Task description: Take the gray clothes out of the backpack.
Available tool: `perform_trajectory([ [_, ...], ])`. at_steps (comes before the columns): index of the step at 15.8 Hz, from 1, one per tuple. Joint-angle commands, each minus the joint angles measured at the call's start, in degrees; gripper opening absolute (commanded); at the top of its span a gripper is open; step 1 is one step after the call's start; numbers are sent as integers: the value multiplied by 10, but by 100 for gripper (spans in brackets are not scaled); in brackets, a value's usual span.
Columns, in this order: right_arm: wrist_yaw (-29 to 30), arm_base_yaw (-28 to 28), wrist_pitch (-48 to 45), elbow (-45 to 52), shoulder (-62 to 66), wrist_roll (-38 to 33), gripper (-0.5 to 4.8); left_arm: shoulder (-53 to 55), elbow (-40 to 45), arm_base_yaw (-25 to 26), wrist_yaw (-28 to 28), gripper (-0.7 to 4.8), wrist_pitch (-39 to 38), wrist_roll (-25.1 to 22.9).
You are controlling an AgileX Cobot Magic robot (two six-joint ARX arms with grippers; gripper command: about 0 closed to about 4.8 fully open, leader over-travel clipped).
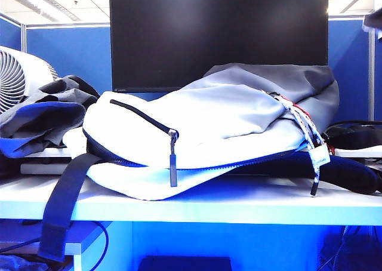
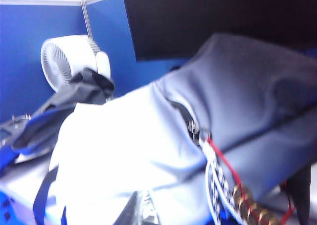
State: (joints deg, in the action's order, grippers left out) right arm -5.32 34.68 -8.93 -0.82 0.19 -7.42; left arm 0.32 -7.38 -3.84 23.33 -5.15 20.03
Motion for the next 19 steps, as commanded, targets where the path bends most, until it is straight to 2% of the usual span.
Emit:
perform_trajectory([
  [1,-1,0,36,-1,-1,-1,-5,-1,-2,0,-2,-5,-1,-1],
  [6,-1,0,80,-1,-1,-1,-5,-1,-2,0,-2,-5,-1,-1],
  [10,-1,0,82,-2,-1,-1,-5,-1,-2,0,-2,-5,-5,-1],
  [11,-2,0,87,-2,-1,-1,-5,-1,4,0,-18,-5,1,-81],
  [12,-1,0,94,-1,-1,-1,-5,-1,17,1,-61,-5,11,-102],
  [15,-1,0,103,-1,-1,-1,-5,-1,52,1,-212,-5,29,-105],
  [17,-1,0,104,-1,-1,-1,-5,-1,67,1,-227,-5,43,-122],
  [19,-1,0,104,-1,-1,-1,-5,-1,69,1,-227,-5,45,-167],
])
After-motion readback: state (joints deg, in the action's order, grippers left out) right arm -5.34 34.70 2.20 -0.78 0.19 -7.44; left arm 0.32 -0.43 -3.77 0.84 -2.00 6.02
